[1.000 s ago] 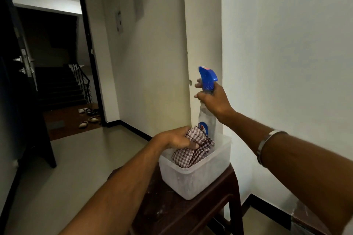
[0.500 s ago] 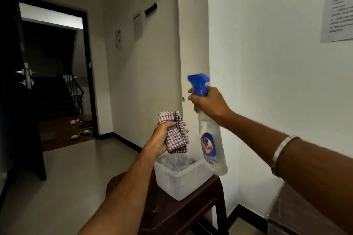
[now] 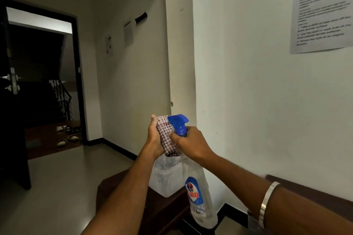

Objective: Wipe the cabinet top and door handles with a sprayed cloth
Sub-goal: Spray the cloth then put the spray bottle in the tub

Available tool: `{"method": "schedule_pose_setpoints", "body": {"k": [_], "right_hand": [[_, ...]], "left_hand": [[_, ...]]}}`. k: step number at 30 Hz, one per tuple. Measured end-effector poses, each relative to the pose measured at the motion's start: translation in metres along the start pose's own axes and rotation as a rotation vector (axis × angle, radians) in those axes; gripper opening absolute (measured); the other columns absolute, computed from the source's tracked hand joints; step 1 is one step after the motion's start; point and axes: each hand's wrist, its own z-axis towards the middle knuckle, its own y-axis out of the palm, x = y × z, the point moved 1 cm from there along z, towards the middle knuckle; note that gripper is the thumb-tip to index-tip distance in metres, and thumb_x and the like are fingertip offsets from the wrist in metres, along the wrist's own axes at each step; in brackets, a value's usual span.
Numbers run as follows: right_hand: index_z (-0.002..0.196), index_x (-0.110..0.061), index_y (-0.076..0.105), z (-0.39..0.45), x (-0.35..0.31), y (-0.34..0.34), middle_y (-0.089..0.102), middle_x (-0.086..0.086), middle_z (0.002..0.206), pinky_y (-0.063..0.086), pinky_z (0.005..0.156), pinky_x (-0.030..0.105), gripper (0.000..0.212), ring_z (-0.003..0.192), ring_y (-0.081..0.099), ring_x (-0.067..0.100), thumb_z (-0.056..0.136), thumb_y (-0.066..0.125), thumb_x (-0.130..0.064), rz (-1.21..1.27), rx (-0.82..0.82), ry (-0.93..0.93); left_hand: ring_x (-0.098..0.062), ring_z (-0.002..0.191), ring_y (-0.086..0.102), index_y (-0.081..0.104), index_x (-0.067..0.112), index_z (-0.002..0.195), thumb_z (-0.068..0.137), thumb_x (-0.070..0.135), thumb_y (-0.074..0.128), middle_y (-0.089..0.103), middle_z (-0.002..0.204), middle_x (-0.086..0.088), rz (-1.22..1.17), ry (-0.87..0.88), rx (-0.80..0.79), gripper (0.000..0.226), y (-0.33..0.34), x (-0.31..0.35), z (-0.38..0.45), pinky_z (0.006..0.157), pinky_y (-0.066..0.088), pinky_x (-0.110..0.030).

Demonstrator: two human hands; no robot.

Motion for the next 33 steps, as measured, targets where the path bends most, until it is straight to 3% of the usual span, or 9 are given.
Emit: {"method": "schedule_pose_setpoints", "body": {"k": [5,8,16,23,26,29,33], "right_hand": [[0.076,-0.021,0.052,-0.002,0.001,-0.007,0.052,-0.006,0.065,0.035,0.042,0.004,0.019,0.055,0.050,0.006,0.090,0.060,-0.030,-0.027,0.032,0.028],[0.088,-0.017,0.053,-0.004,0.005,-0.010,0.052,-0.007,0.068,0.035,0.047,0.007,0.017,0.057,0.051,0.006,0.091,0.058,-0.032,-0.072,0.030,0.045],[0.089,-0.011,0.055,0.000,0.018,-0.025,0.057,0.003,0.074,0.044,0.058,0.017,0.018,0.064,0.056,0.014,0.090,0.060,-0.028,-0.052,0.107,0.096],[0.087,-0.013,0.053,-0.005,0.022,-0.034,0.060,0.008,0.077,0.041,0.054,0.015,0.018,0.061,0.054,0.013,0.090,0.060,-0.029,-0.106,0.091,0.093],[0.090,-0.012,0.054,-0.012,0.021,-0.031,0.058,0.009,0.077,0.043,0.055,0.015,0.016,0.061,0.054,0.013,0.090,0.060,-0.026,-0.091,0.046,0.082],[0.084,-0.014,0.053,-0.022,0.020,-0.024,0.057,0.007,0.073,0.044,0.053,0.014,0.013,0.057,0.054,0.011,0.088,0.060,-0.025,-0.093,-0.026,0.060],[0.089,-0.014,0.053,-0.030,0.022,-0.018,0.060,0.006,0.075,0.042,0.050,0.011,0.015,0.053,0.055,0.009,0.090,0.058,-0.028,-0.097,-0.033,0.085]], "left_hand": [[-0.029,0.072,0.068,0.067,0.006,0.101,0.094,0.065,0.026,0.072,0.080,-0.016,0.020,0.005,0.025,0.072,0.007,-0.006,-0.002,0.064,0.058,-0.037],[-0.030,0.078,0.066,0.064,0.005,0.112,0.094,0.064,0.027,0.070,0.088,-0.016,0.013,0.014,0.029,0.072,0.009,-0.009,0.000,0.074,0.056,-0.041],[-0.031,0.081,0.068,0.067,0.011,0.099,0.095,0.063,0.022,0.075,0.082,-0.014,0.032,0.005,-0.013,0.069,0.012,-0.013,0.002,0.060,0.058,-0.037],[-0.026,0.064,0.072,0.066,0.012,0.099,0.096,0.062,0.020,0.075,0.074,-0.012,0.059,0.026,-0.027,0.068,0.012,-0.016,0.006,0.050,0.057,-0.036],[-0.030,0.078,0.070,0.068,0.011,0.104,0.095,0.064,0.023,0.075,0.082,-0.014,0.080,0.035,0.011,0.070,0.011,-0.017,0.009,0.059,0.058,-0.037],[-0.029,0.078,0.068,0.068,0.009,0.098,0.095,0.063,0.025,0.073,0.085,-0.014,0.082,0.046,0.041,0.069,0.012,-0.019,0.010,0.065,0.058,-0.037],[-0.034,0.088,0.066,0.067,0.007,0.107,0.093,0.066,0.025,0.069,0.101,-0.020,0.072,0.034,0.037,0.074,0.014,-0.020,0.009,0.083,0.054,-0.046]]}}
